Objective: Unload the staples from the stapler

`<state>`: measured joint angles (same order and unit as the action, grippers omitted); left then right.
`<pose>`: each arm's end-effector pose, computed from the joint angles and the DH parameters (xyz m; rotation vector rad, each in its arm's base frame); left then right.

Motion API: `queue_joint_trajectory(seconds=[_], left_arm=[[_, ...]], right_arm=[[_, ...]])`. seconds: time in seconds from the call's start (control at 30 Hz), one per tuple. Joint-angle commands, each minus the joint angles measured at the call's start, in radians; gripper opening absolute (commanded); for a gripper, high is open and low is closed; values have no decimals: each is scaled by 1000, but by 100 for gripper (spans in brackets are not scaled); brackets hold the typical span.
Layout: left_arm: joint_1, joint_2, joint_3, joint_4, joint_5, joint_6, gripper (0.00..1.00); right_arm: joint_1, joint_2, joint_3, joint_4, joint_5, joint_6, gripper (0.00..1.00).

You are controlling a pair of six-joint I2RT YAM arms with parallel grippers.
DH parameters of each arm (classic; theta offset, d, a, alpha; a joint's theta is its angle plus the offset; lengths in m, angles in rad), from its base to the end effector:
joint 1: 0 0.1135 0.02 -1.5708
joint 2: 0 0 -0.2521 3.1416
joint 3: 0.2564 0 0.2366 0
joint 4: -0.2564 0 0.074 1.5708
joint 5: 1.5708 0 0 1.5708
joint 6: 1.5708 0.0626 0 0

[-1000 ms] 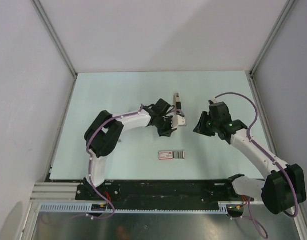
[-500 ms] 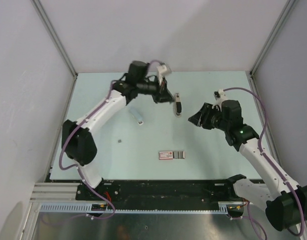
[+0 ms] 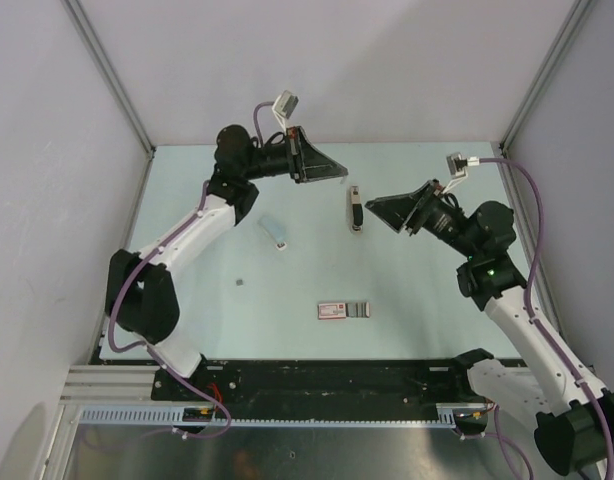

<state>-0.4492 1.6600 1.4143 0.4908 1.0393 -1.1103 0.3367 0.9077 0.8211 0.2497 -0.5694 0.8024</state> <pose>0.3203 -0.2143 0.3928 0.5301 1.7024 -1.8804 0.1994 0.1055 0.3727 -0.1560 1.5686 1.3140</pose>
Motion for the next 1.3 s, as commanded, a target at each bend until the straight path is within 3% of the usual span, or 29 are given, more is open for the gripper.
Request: queue_joint_trajectory(seconds=[0.0, 0.13, 0.53, 1.27], left_arm=[[-16, -101, -103, 379, -59, -326, 0], [-29, -114, -171, 487, -92, -402, 0], [-63, -136, -268, 566, -141, -426, 1], [-78, -137, -310, 569, -166, -390, 0]], right_arm=[[13, 35, 9, 308, -54, 172, 68], [61, 63, 14, 366, -28, 199, 68], [197, 111, 73, 294, 105, 98, 65], [213, 127, 79, 267, 154, 75, 48]])
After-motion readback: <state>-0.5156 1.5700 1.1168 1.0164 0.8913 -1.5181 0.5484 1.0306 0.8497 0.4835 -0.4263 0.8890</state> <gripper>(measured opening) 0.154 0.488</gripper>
